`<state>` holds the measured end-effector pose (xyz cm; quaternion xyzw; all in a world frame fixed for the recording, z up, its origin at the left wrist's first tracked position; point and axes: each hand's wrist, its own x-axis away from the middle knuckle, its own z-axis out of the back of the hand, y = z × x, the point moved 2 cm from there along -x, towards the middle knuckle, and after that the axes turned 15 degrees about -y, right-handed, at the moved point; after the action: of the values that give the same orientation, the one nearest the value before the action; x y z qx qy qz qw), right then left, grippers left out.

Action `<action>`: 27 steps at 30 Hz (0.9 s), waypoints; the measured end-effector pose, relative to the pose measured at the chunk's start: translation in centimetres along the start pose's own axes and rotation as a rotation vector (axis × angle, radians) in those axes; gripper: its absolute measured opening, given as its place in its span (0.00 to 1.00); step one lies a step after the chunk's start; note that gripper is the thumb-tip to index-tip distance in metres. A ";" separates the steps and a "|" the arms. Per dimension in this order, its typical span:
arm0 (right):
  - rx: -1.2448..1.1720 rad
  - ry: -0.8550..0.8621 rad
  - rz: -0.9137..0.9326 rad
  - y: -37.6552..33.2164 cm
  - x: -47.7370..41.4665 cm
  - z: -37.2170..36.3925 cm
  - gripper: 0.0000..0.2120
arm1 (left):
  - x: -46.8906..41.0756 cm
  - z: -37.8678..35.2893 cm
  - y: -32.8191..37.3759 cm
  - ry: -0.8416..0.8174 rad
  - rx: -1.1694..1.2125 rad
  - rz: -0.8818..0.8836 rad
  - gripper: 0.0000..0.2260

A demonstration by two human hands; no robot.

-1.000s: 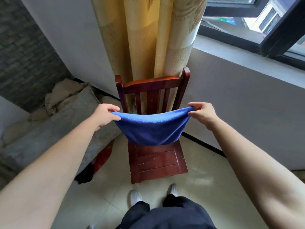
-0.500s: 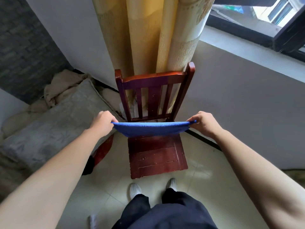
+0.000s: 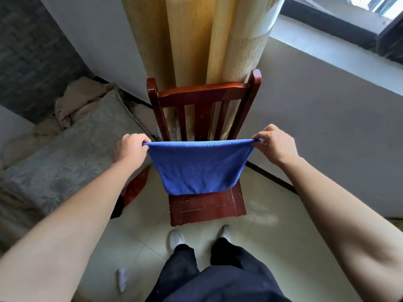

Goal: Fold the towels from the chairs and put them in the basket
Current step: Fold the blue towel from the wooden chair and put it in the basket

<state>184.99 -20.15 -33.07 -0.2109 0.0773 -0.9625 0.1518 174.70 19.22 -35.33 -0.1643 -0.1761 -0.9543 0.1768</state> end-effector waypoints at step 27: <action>0.160 -0.619 -0.060 6.8 5.4 -33.1 0.11 | 8.2 -33.7 -6.4 -0.618 -0.315 0.022 0.12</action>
<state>167.88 -25.47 -62.16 -0.4834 -0.0548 -0.8597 0.1559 156.47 9.23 -63.87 -0.4729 -0.0700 -0.8729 0.0979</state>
